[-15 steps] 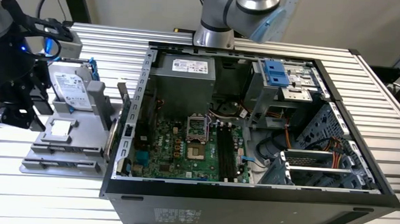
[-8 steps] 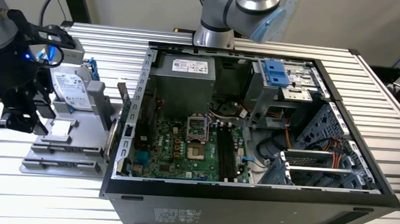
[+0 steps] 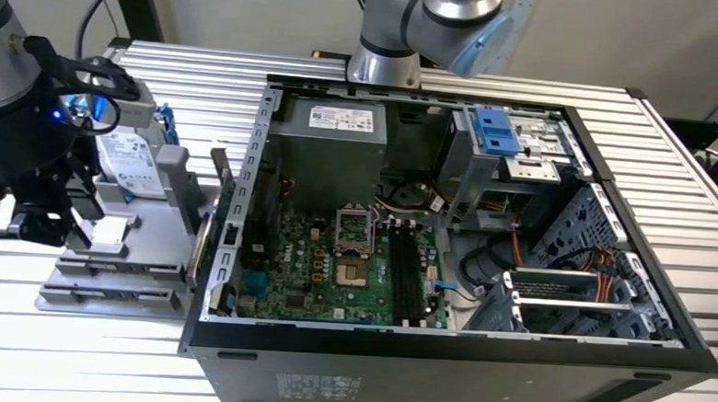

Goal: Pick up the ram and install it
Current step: 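Pick up the ram and move it above insertion slot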

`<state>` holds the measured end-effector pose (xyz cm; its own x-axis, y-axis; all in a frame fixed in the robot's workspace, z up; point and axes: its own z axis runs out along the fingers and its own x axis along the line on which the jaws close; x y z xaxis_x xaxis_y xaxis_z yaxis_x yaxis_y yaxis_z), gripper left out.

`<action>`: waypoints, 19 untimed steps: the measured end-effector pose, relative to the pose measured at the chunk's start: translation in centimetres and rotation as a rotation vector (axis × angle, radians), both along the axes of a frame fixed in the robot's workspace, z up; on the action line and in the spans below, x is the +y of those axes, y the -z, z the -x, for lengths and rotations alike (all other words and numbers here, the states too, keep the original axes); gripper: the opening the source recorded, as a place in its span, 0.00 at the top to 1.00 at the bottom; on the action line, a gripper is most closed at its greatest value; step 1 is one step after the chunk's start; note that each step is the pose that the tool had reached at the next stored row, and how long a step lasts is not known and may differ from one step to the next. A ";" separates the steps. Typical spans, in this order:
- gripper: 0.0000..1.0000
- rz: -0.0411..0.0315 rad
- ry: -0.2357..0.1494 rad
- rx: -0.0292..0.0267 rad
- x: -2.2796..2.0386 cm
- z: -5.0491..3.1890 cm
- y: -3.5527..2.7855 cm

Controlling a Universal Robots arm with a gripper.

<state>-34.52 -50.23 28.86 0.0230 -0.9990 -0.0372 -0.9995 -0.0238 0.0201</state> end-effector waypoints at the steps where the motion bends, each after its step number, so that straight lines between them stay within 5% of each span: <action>1: 0.00 0.0000 0.000 0.0000 -0.01 0.00 0.15; 19: 0.00 0.0000 0.012 0.0000 -0.32 0.00 2.94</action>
